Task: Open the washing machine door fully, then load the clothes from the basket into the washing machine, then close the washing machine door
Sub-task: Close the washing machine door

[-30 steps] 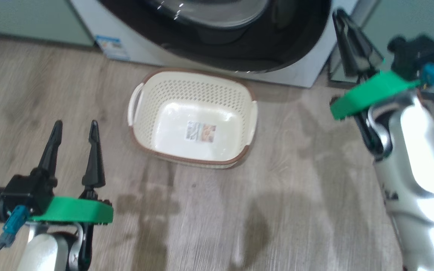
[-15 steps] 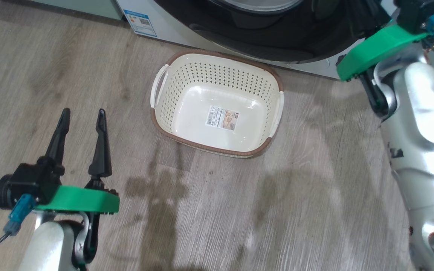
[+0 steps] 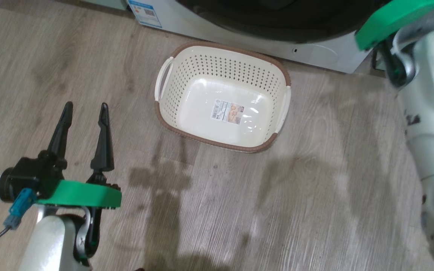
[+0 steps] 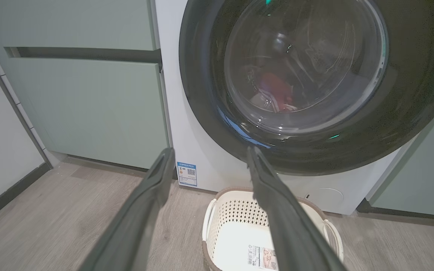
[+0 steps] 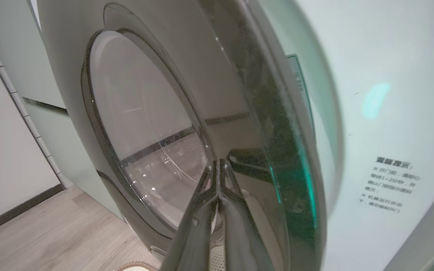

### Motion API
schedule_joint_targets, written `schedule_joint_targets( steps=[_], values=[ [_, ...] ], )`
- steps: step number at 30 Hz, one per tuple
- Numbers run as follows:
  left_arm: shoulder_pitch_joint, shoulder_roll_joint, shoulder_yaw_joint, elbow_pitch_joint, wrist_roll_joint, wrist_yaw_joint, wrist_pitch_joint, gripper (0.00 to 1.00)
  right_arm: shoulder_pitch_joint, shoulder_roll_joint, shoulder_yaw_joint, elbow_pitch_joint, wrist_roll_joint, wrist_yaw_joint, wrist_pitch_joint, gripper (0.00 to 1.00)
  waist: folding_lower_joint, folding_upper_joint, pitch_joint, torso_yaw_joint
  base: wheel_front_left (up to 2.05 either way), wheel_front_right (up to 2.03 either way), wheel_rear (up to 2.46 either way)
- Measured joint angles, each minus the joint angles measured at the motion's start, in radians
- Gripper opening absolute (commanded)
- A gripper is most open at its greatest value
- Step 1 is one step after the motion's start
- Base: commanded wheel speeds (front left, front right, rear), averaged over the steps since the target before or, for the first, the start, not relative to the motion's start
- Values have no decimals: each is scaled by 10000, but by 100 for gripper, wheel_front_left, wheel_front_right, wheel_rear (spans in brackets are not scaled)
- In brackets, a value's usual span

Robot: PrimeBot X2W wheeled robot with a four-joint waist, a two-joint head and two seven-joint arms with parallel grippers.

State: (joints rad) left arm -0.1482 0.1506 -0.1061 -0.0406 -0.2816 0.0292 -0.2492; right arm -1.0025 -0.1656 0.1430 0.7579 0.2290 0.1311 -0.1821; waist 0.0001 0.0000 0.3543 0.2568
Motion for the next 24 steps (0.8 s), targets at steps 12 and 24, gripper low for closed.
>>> schedule_joint_targets(
  steps=[12,24],
  values=[
    [-220,-336,38,109,119,-280,0,100,-1861,-364,-894,2186,-483,0,-362,0,-1,0,264,310,0,0,0],
    [-435,-614,121,305,280,-589,-2,100,-2267,-299,-1329,3306,-1150,13,-621,0,-1,0,211,312,0,0,0]
  ],
)
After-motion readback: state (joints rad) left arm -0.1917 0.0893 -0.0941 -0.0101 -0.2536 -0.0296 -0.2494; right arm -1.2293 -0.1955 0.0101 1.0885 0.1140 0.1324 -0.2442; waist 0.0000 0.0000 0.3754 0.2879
